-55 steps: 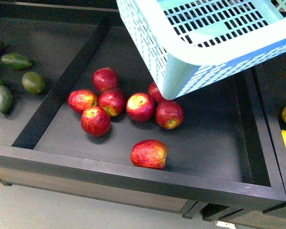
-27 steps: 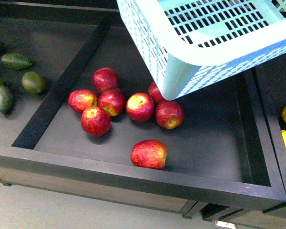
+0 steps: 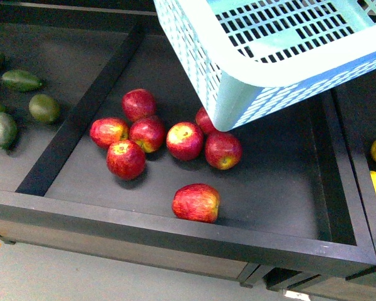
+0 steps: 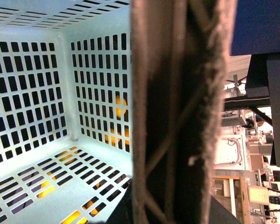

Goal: Pick lemon and mango into basket

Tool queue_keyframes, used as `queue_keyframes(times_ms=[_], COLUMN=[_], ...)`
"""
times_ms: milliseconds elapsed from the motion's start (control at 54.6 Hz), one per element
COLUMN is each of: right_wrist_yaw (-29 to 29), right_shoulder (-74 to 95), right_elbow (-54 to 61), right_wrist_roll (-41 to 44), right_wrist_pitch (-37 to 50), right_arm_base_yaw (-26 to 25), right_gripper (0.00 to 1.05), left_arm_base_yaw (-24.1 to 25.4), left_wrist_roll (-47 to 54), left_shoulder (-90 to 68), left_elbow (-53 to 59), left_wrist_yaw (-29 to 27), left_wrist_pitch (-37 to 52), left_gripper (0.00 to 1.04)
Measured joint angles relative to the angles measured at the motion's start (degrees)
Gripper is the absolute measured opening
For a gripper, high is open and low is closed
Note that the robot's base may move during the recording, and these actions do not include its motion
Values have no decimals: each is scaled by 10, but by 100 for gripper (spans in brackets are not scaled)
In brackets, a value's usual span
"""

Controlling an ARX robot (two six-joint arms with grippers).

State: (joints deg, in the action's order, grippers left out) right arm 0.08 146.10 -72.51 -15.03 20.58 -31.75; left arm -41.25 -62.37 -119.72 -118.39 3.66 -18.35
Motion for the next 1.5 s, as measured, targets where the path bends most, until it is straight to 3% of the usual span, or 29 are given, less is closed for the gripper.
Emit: queue_keyframes(times_ms=[128, 403, 567, 787, 1208, 1318, 1501], right_wrist_yaw=[-26, -137, -155, -130, 9, 31, 36], right_shoulder=[-52, -353, -508, -655, -601, -579, -565], right_elbow=[35, 152, 192, 213, 129, 120, 124], right_wrist_roll=[0, 7, -4, -50, -106, -107, -137], right_wrist_pitch=[6, -8, -22, -27, -25, -30, -21], right_arm_base_yaw=[-13, -64, -53, 60, 298, 335, 329], right_gripper=[58, 58, 58, 58, 58, 58, 84], left_arm_base_yaw=[0, 0, 0, 0, 0, 0, 0], left_wrist_roll=[0, 0, 0, 0, 0, 0, 0], left_shoulder=[0, 0, 0, 0, 0, 0, 0], left_elbow=[0, 0, 0, 0, 0, 0, 0], left_wrist_yaw=[0, 0, 0, 0, 2, 2, 1], left_wrist_pitch=[0, 0, 0, 0, 0, 0, 0], left_gripper=[5, 5, 5, 5, 5, 5, 5])
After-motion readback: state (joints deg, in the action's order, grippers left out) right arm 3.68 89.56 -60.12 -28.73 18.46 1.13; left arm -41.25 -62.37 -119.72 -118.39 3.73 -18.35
